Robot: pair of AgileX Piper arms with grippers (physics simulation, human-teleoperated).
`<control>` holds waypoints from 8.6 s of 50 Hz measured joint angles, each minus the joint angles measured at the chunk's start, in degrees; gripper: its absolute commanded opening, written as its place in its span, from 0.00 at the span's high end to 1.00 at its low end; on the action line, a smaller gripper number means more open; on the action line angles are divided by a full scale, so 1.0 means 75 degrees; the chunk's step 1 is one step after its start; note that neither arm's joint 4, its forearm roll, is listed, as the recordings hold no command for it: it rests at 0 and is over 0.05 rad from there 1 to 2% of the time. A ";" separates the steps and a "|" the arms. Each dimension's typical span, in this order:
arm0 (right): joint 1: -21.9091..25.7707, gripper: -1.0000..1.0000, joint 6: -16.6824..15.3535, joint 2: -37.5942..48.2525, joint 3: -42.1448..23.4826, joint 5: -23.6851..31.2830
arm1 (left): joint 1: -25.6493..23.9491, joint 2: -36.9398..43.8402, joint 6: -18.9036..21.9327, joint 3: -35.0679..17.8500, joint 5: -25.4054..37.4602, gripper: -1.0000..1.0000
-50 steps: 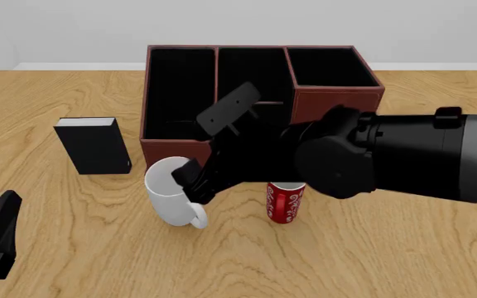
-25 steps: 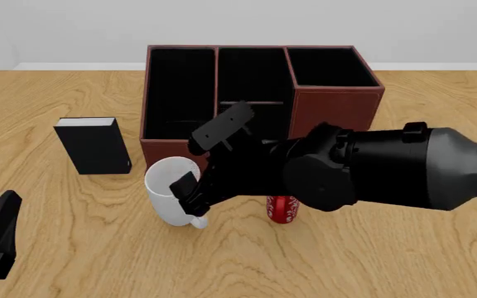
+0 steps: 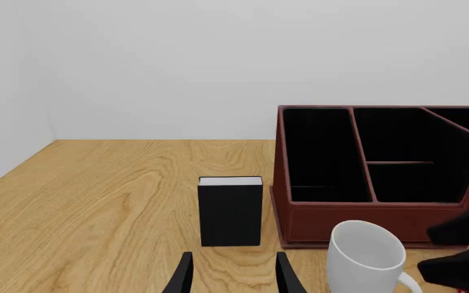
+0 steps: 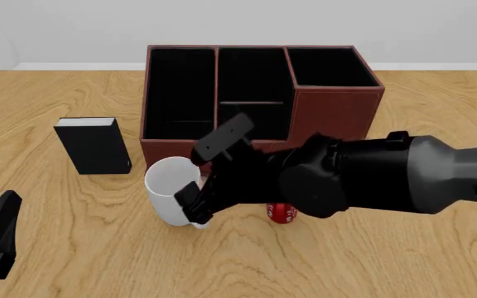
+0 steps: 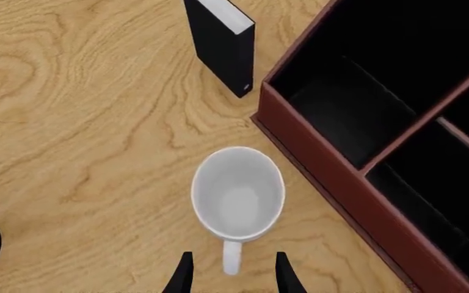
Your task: Pick up the white mug and place it to the right of the caddy.
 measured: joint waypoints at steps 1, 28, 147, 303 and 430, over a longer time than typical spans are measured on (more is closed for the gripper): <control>0.0006 0.00 0.0010 0.0026 0.0004 -0.0014 | 0.0000 0.0000 0.0000 0.0000 0.0000 0.00; -0.0007 0.00 0.0256 0.0476 0.0200 -0.0416 | 0.0000 0.0000 0.0000 0.0000 0.0000 0.00; -0.0247 1.00 -0.0664 -0.0087 0.0690 -0.0647 | 0.0000 0.0000 0.0000 0.0000 0.0000 0.00; -0.6385 1.00 -0.1124 -0.8115 0.2833 0.3101 | 0.0000 0.0000 0.0000 0.0000 0.0000 0.00; -0.7871 1.00 -0.1080 -0.2236 -0.0157 0.1403 | 0.0000 0.0000 0.0000 0.0000 0.0000 0.00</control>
